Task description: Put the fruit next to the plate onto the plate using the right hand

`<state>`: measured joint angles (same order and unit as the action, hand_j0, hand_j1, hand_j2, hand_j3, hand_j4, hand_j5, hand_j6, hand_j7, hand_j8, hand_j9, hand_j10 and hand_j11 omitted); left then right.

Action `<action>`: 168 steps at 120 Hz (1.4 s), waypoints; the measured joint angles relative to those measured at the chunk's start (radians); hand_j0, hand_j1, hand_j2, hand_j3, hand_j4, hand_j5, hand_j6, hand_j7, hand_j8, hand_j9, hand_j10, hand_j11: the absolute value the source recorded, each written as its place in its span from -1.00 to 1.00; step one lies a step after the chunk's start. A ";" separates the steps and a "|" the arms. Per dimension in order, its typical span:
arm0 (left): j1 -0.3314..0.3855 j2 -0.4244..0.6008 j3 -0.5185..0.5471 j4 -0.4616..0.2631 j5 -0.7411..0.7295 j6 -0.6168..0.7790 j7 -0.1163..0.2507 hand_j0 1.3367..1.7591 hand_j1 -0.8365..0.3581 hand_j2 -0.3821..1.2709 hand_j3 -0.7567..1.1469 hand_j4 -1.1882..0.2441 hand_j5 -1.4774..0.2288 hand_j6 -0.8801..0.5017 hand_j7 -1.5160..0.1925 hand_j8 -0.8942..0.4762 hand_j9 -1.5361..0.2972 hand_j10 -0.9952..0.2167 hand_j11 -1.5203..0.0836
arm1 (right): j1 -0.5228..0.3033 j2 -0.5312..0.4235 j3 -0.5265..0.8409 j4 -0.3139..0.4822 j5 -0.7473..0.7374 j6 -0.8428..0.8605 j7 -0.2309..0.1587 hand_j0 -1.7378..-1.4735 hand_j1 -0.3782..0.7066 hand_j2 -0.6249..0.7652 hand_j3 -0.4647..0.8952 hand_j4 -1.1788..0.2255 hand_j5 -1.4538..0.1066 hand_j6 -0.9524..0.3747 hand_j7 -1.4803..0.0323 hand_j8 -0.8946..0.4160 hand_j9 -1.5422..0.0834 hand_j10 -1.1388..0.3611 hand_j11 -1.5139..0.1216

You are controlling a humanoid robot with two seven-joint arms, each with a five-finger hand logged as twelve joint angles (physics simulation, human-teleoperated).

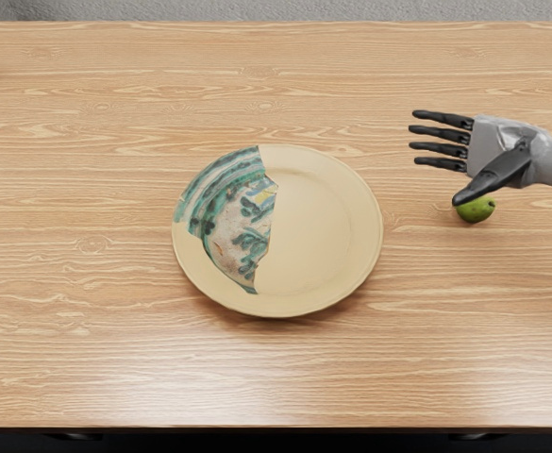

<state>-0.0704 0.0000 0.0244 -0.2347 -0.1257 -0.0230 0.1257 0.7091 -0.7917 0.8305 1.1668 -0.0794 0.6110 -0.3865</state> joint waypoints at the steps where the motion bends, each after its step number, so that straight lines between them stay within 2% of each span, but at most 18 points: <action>1: 0.000 0.000 0.000 0.000 0.000 0.000 0.000 0.52 0.98 -0.54 -0.21 0.66 0.73 0.27 0.77 0.31 0.68 0.64 0.90 | 0.002 0.003 0.000 0.002 0.000 0.000 -0.006 -0.40 -0.91 -0.11 -0.32 0.65 0.83 0.41 0.93 0.34 0.87 0.49 0.82; 10: 0.000 0.000 0.000 0.000 0.000 0.000 0.000 0.52 0.98 -0.54 -0.21 0.66 0.73 0.27 0.77 0.31 0.68 0.64 0.90 | 0.027 0.024 0.001 0.011 -0.006 0.000 -0.058 -0.40 -0.90 -0.11 -0.32 0.65 0.83 0.41 0.92 0.34 0.87 0.49 0.82; 14: 0.000 0.000 0.000 0.000 0.000 0.000 0.000 0.52 0.98 -0.54 -0.21 0.66 0.73 0.27 0.77 0.31 0.68 0.64 0.90 | 0.047 0.030 0.001 0.012 -0.035 0.000 -0.094 -0.40 -0.90 -0.11 -0.32 0.65 0.83 0.41 0.92 0.34 0.87 0.49 0.82; 24: 0.001 0.000 0.000 0.000 0.000 0.000 0.000 0.52 0.98 -0.54 -0.21 0.66 0.73 0.27 0.77 0.30 0.68 0.64 0.90 | 0.111 0.041 0.013 0.017 -0.226 0.000 -0.165 -0.40 -0.90 -0.11 -0.32 0.65 0.83 0.40 0.92 0.33 0.86 0.49 0.81; 30: 0.001 0.000 0.000 0.000 0.000 0.000 0.000 0.52 0.98 -0.54 -0.21 0.66 0.73 0.27 0.77 0.30 0.68 0.64 0.90 | 0.138 0.057 0.039 0.039 -0.384 0.000 -0.187 -0.40 -0.89 -0.11 -0.32 0.64 0.82 0.40 0.91 0.33 0.86 0.49 0.81; 36: 0.000 0.000 0.000 0.000 0.000 0.000 0.000 0.52 0.98 -0.54 -0.21 0.66 0.73 0.27 0.77 0.30 0.68 0.64 0.90 | 0.149 0.067 0.057 0.102 -0.541 -0.010 -0.200 -0.40 -0.89 -0.11 -0.32 0.64 0.82 0.40 0.91 0.33 0.86 0.48 0.81; 47: 0.000 0.000 0.000 0.000 0.000 0.000 0.000 0.52 0.98 -0.54 -0.21 0.66 0.73 0.27 0.77 0.30 0.68 0.64 0.90 | 0.122 0.079 0.070 0.179 -0.774 -0.079 -0.212 -0.40 -0.89 -0.11 -0.32 0.64 0.82 0.39 0.91 0.32 0.85 0.48 0.81; 62: 0.001 0.000 0.000 0.000 0.000 0.000 0.000 0.52 0.98 -0.54 -0.21 0.66 0.73 0.27 0.77 0.30 0.68 0.64 0.90 | 0.036 0.082 0.066 0.242 -1.010 -0.266 -0.215 -0.40 -0.81 -0.12 -0.32 0.59 0.76 0.34 0.85 0.27 0.80 0.43 0.75; 78: 0.001 0.000 0.000 0.000 0.000 0.000 0.000 0.52 0.98 -0.54 -0.21 0.66 0.73 0.27 0.77 0.30 0.68 0.64 0.90 | -0.028 0.078 0.035 0.261 -1.116 -0.371 -0.212 -0.40 -0.66 -0.14 -0.32 0.49 0.65 0.24 0.74 0.16 0.69 0.34 0.65; 85: 0.000 0.000 0.000 0.000 0.000 0.000 0.000 0.52 0.98 -0.54 -0.21 0.66 0.73 0.27 0.77 0.30 0.68 0.64 0.90 | -0.048 0.078 0.009 0.265 -1.133 -0.429 -0.202 -0.40 -0.60 -0.14 -0.32 0.45 0.60 0.19 0.69 0.12 0.65 0.31 0.60; 103: 0.000 0.000 0.000 0.000 0.000 0.000 0.000 0.52 0.98 -0.54 -0.21 0.66 0.73 0.27 0.77 0.30 0.68 0.64 0.90 | -0.111 0.083 -0.032 0.268 -1.151 -0.601 -0.135 -0.40 -0.50 -0.16 -0.32 0.38 0.52 0.12 0.60 0.05 0.57 0.24 0.52; 113: 0.000 0.000 0.000 0.000 0.000 0.000 0.000 0.52 0.98 -0.54 -0.21 0.66 0.73 0.27 0.77 0.30 0.68 0.64 0.90 | -0.131 0.081 -0.072 0.267 -1.156 -0.707 -0.116 -0.40 -0.45 -0.16 -0.32 0.35 0.49 0.09 0.57 0.02 0.54 0.22 0.49; 140: 0.000 0.000 0.000 0.000 0.000 0.000 0.000 0.52 0.98 -0.54 -0.21 0.66 0.73 0.27 0.77 0.30 0.68 0.64 0.90 | -0.144 0.094 -0.151 0.252 -1.170 -0.891 -0.103 -0.40 -0.26 -0.19 -0.32 0.23 0.34 -0.04 0.42 -0.12 0.40 0.10 0.35; 168: 0.001 0.000 0.000 0.000 0.000 0.000 0.000 0.52 0.98 -0.54 -0.21 0.66 0.73 0.27 0.77 0.30 0.68 0.64 0.90 | -0.141 0.140 -0.183 0.215 -1.172 -0.970 -0.101 -0.40 -0.15 -0.20 -0.32 0.16 0.26 -0.12 0.34 -0.19 0.32 0.03 0.28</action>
<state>-0.0699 0.0000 0.0243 -0.2347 -0.1257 -0.0230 0.1257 0.5676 -0.6518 0.6477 1.3815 -1.2509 -0.3594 -0.4880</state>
